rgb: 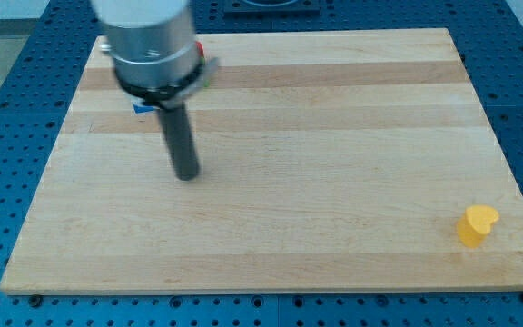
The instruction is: Move your arm closer to the blue cube
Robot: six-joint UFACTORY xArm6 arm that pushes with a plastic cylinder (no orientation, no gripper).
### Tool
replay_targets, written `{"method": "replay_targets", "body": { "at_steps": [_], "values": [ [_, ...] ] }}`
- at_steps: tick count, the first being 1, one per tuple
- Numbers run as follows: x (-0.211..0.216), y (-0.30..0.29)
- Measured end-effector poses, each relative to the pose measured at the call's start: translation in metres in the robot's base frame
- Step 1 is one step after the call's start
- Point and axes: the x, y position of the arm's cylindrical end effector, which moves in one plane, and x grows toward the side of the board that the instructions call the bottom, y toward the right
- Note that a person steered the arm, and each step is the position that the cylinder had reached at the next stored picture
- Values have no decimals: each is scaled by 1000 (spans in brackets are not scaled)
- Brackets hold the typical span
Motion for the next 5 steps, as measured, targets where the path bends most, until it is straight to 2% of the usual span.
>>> {"method": "replay_targets", "body": {
  "at_steps": [2,4,5],
  "values": [
    [-44,-105],
    [-128,-106],
    [-145,-70]
  ]
}}
